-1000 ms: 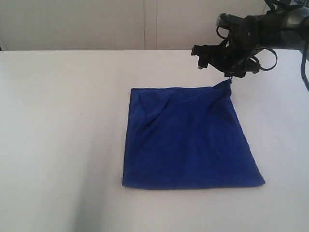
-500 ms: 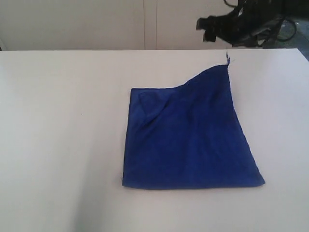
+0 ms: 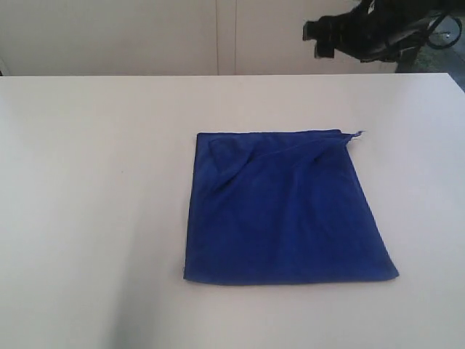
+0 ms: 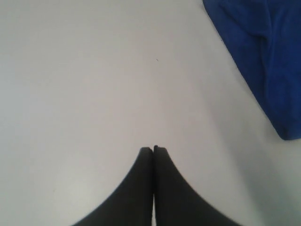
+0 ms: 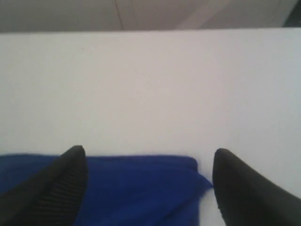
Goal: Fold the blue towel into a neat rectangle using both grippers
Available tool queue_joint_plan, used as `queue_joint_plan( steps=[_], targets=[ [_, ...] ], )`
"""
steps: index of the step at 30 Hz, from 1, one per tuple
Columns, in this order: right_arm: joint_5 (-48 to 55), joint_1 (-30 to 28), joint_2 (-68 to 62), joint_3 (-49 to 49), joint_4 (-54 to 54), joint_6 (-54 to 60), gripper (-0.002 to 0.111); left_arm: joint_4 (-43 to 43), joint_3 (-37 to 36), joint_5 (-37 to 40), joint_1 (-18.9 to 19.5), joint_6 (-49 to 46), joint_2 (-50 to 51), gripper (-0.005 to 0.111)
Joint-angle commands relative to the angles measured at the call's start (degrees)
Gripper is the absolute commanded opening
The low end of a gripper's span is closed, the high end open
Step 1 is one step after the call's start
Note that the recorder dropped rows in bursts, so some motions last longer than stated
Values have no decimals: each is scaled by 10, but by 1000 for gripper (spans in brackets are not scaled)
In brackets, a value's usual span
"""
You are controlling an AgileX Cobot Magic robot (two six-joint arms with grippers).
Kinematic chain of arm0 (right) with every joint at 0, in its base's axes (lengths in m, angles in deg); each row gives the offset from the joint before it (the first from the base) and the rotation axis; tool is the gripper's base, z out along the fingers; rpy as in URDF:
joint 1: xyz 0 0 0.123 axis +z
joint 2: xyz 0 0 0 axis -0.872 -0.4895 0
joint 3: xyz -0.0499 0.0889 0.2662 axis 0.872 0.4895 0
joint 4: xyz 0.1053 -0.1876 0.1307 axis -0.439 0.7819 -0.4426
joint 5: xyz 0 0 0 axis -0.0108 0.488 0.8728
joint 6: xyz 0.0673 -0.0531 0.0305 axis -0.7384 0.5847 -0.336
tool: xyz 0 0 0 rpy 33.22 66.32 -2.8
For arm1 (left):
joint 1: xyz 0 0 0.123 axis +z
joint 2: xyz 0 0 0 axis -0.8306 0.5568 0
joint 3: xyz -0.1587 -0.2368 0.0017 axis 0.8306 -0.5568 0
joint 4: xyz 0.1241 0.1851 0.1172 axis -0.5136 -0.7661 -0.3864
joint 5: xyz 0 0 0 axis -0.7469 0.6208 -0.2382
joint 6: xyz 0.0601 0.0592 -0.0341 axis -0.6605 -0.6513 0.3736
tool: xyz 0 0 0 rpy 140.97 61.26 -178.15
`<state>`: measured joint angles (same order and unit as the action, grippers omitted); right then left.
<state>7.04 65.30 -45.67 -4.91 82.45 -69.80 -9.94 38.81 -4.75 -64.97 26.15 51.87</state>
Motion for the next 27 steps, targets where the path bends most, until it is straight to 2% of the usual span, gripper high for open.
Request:
queue_joint_plan(
  steps=[1, 6, 11, 23, 27],
  targets=[
    [101, -6, -24, 2, 80, 2, 62, 7, 3, 3, 1, 0, -4, 0],
    [148, -6, -51, 2, 98, 2, 44, 7, 3, 3, 1, 0, -4, 0],
    [100, -6, -70, 2, 91, -10, 33, 7, 3, 3, 1, 0, -4, 0],
    [-34, -6, -150, 2, 94, -28, 32, 7, 3, 3, 1, 0, -4, 0],
    [-56, -6, -179, 2, 166, -28, 32, 7, 3, 3, 1, 0, -4, 0]
  ],
)
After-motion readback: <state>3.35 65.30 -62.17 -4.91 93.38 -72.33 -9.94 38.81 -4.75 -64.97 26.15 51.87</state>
